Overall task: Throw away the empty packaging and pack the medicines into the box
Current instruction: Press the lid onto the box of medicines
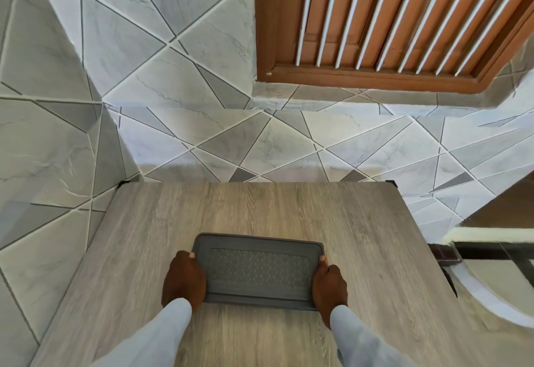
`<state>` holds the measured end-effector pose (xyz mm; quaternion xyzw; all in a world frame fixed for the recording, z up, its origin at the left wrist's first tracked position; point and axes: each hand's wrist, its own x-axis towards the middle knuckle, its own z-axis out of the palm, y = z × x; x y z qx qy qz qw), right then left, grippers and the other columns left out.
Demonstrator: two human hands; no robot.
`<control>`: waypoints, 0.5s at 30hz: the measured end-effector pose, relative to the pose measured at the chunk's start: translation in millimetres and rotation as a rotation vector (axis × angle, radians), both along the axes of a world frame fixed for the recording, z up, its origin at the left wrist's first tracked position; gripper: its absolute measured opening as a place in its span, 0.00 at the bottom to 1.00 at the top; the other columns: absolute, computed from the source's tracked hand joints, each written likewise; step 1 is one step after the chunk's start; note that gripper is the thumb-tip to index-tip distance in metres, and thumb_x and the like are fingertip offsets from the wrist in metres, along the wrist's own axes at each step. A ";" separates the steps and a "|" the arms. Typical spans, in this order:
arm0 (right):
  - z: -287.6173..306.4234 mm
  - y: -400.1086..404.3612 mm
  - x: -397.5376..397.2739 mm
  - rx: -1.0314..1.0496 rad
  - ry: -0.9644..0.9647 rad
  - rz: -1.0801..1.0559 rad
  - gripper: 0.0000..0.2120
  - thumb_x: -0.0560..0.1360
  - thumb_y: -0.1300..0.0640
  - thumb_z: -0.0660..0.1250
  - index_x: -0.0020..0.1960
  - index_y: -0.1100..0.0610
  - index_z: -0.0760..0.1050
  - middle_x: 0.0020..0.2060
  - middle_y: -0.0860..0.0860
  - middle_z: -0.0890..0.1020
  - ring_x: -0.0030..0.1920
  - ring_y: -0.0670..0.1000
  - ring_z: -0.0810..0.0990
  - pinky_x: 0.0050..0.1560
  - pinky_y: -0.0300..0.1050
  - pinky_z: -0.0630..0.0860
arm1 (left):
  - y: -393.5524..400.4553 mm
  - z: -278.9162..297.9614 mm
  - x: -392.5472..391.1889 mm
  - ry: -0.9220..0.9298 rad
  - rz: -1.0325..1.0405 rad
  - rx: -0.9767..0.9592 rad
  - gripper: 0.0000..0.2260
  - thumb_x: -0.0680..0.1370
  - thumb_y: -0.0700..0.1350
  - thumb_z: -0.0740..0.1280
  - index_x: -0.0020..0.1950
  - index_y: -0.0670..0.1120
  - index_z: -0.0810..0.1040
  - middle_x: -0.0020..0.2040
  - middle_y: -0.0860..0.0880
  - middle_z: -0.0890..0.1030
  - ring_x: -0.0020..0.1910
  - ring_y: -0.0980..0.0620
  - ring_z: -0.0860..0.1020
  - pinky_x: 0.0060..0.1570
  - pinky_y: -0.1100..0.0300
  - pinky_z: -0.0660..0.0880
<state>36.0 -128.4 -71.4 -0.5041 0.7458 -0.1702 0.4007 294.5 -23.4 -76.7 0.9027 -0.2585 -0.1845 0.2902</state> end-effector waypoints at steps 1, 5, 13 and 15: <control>-1.3 -0.8 0.0 -0.001 0.006 0.007 0.28 0.80 0.39 0.45 0.58 0.60 0.71 0.49 0.58 0.78 0.48 0.59 0.76 0.55 0.54 0.74 | 0.0 -2.0 0.2 -0.002 0.003 -0.007 0.13 0.82 0.47 0.50 0.50 0.41 0.71 0.50 0.40 0.78 0.46 0.41 0.76 0.47 0.51 0.72; -0.9 -3.3 1.0 -0.005 0.031 0.044 0.28 0.80 0.39 0.45 0.58 0.60 0.71 0.52 0.60 0.79 0.50 0.60 0.77 0.55 0.54 0.75 | -0.4 -3.4 0.3 -0.005 0.019 -0.007 0.13 0.82 0.46 0.52 0.54 0.41 0.72 0.51 0.40 0.77 0.48 0.40 0.77 0.48 0.52 0.71; -0.4 -6.3 0.4 -0.035 0.096 0.136 0.27 0.80 0.40 0.44 0.55 0.59 0.72 0.50 0.59 0.80 0.50 0.61 0.79 0.55 0.57 0.76 | 19.6 -10.3 -7.4 0.021 0.040 -0.054 0.12 0.82 0.47 0.51 0.51 0.42 0.71 0.46 0.42 0.77 0.42 0.44 0.75 0.45 0.51 0.72; 0.4 -7.1 1.6 -0.030 0.113 0.138 0.28 0.80 0.40 0.44 0.56 0.60 0.72 0.51 0.60 0.80 0.51 0.61 0.79 0.56 0.57 0.76 | 17.5 -8.6 -7.3 0.029 0.035 -0.052 0.12 0.82 0.47 0.50 0.51 0.42 0.70 0.46 0.43 0.76 0.42 0.44 0.75 0.45 0.52 0.71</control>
